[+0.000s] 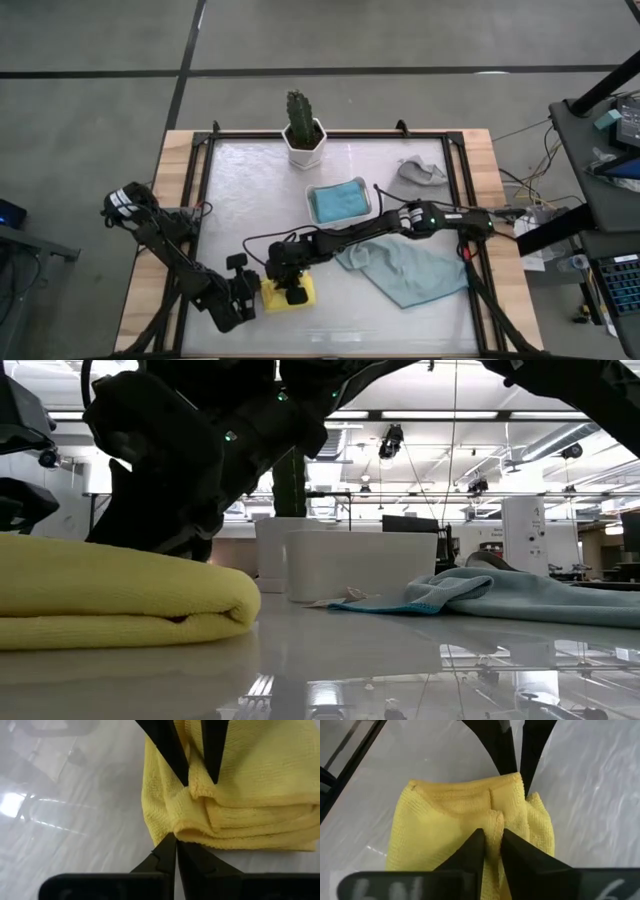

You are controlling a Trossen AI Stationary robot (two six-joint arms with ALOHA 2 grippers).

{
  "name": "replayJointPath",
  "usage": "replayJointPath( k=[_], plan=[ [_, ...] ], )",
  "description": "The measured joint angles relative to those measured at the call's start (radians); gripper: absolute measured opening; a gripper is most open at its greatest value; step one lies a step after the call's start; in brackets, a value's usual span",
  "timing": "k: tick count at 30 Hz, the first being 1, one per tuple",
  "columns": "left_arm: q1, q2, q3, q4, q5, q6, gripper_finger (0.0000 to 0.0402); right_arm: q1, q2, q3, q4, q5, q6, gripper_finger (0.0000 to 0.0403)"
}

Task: Fold microfiber towels
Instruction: Fold the yellow towel

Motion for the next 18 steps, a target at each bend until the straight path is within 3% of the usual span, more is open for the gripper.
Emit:
replayJointPath(
  k=[10,18],
  plan=[
    [0.003,0.000,-0.001,0.010,-0.001,-0.002,0.0000,0.000,-0.006,0.026,-0.022,0.001,0.004,0.0077],
    [0.003,0.001,-0.003,0.010,-0.001,-0.026,0.0000,0.008,-0.006,0.032,-0.026,0.002,0.000,0.0060]
  ],
)
